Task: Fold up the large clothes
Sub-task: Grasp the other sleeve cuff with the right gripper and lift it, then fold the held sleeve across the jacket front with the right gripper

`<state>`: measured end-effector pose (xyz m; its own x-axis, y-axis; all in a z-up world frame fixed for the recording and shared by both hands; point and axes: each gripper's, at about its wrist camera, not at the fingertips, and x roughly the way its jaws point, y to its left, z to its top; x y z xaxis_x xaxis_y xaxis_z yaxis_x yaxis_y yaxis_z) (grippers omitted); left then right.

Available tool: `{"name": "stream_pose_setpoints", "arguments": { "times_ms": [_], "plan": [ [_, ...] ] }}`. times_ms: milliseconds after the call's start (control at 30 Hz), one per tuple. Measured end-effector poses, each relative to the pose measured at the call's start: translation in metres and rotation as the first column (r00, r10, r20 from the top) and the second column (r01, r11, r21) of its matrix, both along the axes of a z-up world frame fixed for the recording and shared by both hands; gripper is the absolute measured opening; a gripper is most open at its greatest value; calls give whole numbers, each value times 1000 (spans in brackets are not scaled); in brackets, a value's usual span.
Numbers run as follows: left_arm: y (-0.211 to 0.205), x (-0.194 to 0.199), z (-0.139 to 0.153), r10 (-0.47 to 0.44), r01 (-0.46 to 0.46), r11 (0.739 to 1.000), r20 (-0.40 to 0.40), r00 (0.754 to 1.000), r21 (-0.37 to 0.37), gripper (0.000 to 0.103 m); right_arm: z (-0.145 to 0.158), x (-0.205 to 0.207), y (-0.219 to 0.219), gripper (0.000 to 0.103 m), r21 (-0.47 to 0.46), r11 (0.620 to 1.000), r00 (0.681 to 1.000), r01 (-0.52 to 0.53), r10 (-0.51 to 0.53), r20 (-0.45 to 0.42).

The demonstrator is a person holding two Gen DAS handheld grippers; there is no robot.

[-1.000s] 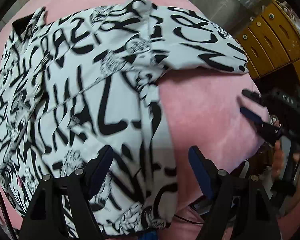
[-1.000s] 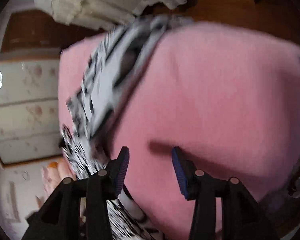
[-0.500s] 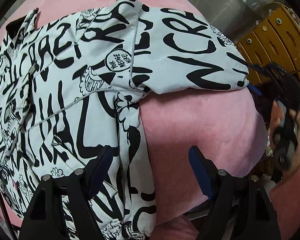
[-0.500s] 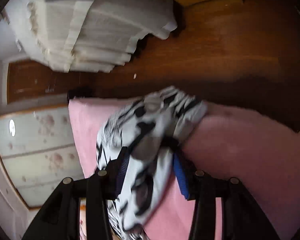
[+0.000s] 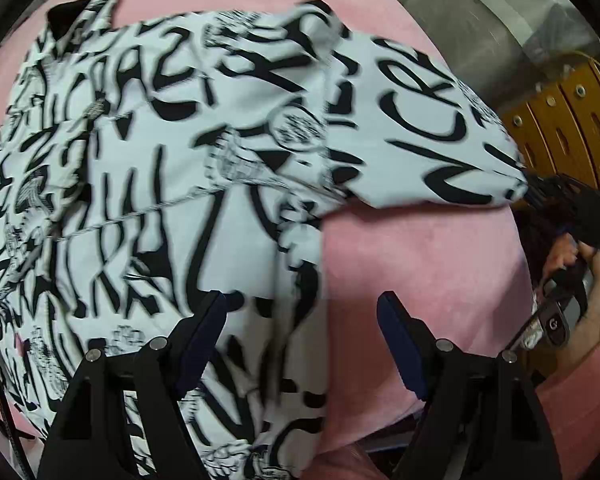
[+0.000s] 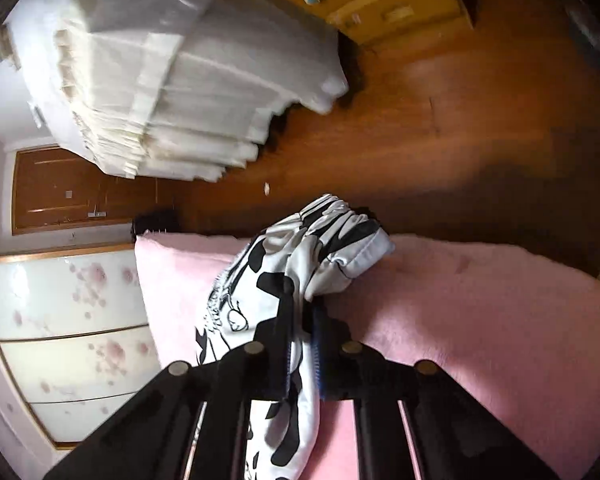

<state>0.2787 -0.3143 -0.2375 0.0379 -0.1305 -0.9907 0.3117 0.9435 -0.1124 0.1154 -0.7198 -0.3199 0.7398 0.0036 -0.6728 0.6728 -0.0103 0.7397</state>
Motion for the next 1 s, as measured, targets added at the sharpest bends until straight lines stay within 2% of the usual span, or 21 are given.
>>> {"name": "stream_pose_setpoints", "arguments": {
  "times_ms": [133,233,300,367,467,500,567,700,767,900,1000],
  "plan": [
    [31,5,12,40,-40,999,54,998,6,76,47,6,16,7,-184,983,1000,13,-18,-22],
    [62,9,20,74,-73,997,84,994,-9,76,93,16,34,6,-358,934,1000,0,2,6],
    [78,14,23,89,-88,996,104,991,-10,76,126,26,49,6,-485,874,999,-25,44,27],
    [94,18,26,110,-109,994,131,985,-11,76,159,37,70,6,-608,792,994,-56,101,40],
    [122,21,29,143,-142,990,153,978,-22,76,200,53,108,6,-735,672,981,-89,186,51],
    [132,21,31,155,-153,988,158,975,-26,76,208,57,115,6,-755,649,978,-94,204,53],
    [157,23,37,187,-185,982,172,967,-28,76,231,70,146,5,-807,578,961,-118,270,54],
    [201,23,47,248,-245,969,198,948,-43,76,252,91,200,5,-856,491,922,-161,383,46],
    [226,23,51,273,-268,962,200,941,-52,76,259,104,239,4,-872,448,889,-196,457,35],
    [272,30,53,300,-297,954,211,930,-46,76,251,122,312,3,-872,392,825,-294,565,-24],
    [306,35,55,321,-318,947,217,922,-52,76,228,140,368,3,-851,350,771,-392,630,-96]
  ]
}}
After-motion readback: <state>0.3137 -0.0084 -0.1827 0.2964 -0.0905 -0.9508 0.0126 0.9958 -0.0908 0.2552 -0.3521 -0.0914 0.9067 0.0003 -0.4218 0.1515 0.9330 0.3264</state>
